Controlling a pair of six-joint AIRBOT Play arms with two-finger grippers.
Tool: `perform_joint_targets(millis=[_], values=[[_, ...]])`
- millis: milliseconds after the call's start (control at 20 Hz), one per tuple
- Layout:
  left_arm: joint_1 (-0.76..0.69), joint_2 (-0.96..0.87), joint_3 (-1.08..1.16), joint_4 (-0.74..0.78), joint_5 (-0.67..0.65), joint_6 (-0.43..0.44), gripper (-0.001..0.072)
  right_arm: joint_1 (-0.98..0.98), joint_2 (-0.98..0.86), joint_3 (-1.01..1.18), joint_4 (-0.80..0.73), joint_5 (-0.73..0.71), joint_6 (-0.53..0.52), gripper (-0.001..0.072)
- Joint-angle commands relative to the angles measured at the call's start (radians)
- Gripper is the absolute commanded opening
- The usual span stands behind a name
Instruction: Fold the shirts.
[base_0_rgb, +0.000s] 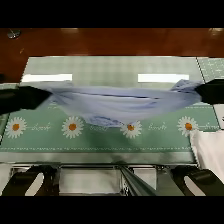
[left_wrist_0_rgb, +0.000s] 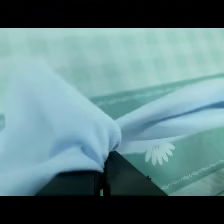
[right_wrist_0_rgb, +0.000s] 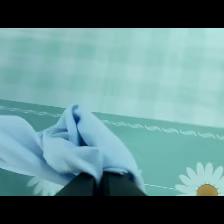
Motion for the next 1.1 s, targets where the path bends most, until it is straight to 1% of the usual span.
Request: perform_joint_targets(millis=[0,100,200,250,300,350,400,450,500,550,600,650,700,800,850,900,1000,1050], values=[[-0.125,-0.08,-0.261,-0.039,0.266,-0.004,0.0021,-0.045,-0.133,-0.106,-0.077,-0.171,0.041,0.0024],[-0.201,-0.179,-0.298,-0.039,0.384,-0.005,0.0021,-0.135,-0.254,-0.105,-0.047,-0.269,0.045,0.0025],[-0.247,-0.292,-0.298,-0.048,0.483,-0.005,0.0022,-0.227,-0.375,-0.076,0.058,-0.313,0.032,0.0025],[-0.253,-0.343,-0.298,-0.063,0.531,-0.005,0.0024,-0.256,-0.426,-0.056,0.122,-0.332,0.001,0.0025],[-0.248,-0.396,-0.293,-0.08,0.571,-0.007,0.0058,-0.275,-0.478,-0.034,0.183,-0.349,-0.031,0.0025],[-0.238,-0.441,-0.28,-0.092,0.583,-0.024,0.0145,-0.288,-0.525,-0.013,0.23,-0.355,-0.04,0.0025],[-0.227,-0.489,-0.255,-0.106,0.569,-0.036,0.0442,-0.294,-0.564,0.008,0.261,-0.352,-0.039,0.0049],[-0.216,-0.527,-0.223,-0.111,0.517,-0.037,0.0695,-0.301,-0.599,0.03,0.292,-0.342,-0.039,0.0376],[-0.196,-0.565,-0.174,-0.098,0.417,-0.019,0.0706,-0.309,-0.625,0.053,0.315,-0.32,-0.04,0.0634],[-0.164,-0.592,-0.12,-0.075,0.315,0.006,0.0706,-0.327,-0.641,0.083,0.323,-0.278,-0.042,0.0623],[-0.114,-0.604,-0.064,-0.041,0.216,0.015,0.0706,-0.355,-0.644,0.118,0.314,-0.229,-0.052,0.0623],[-0.057,-0.598,-0.022,-0.011,0.148,0.016,0.0706,-0.396,-0.636,0.15,0.29,-0.173,-0.073,0.0623],[0.016,-0.582,0.014,0.009,0.1,0.015,0.0706,-0.444,-0.617,0.164,0.248,-0.125,-0.085,0.0623],[0.163,-0.526,0.028,-0.015,0.08,0.014,0.0706,-0.557,-0.552,0.138,0.117,-0.06,-0.086,0.062],[0.218,-0.502,0.013,-0.037,0.079,0.014,0.0706,-0.617,-0.507,0.089,0.067,-0.06,-0.079,0.0619],[0.259,-0.486,-0.021,-0.074,0.069,0.016,0.0705,-0.672,-0.463,0.02,0.055,-0.079,-0.06,0.0619],[0.266,-0.495,-0.127,-0.123,0.046,0.019,0.0704,-0.755,-0.359,-0.189,0.12,-0.176,-0.047,0.0618],[0.245,-0.509,-0.197,-0.169,0.047,0.066,0.0705,-0.769,-0.314,-0.29,0.182,-0.222,-0.069,0.0618]])
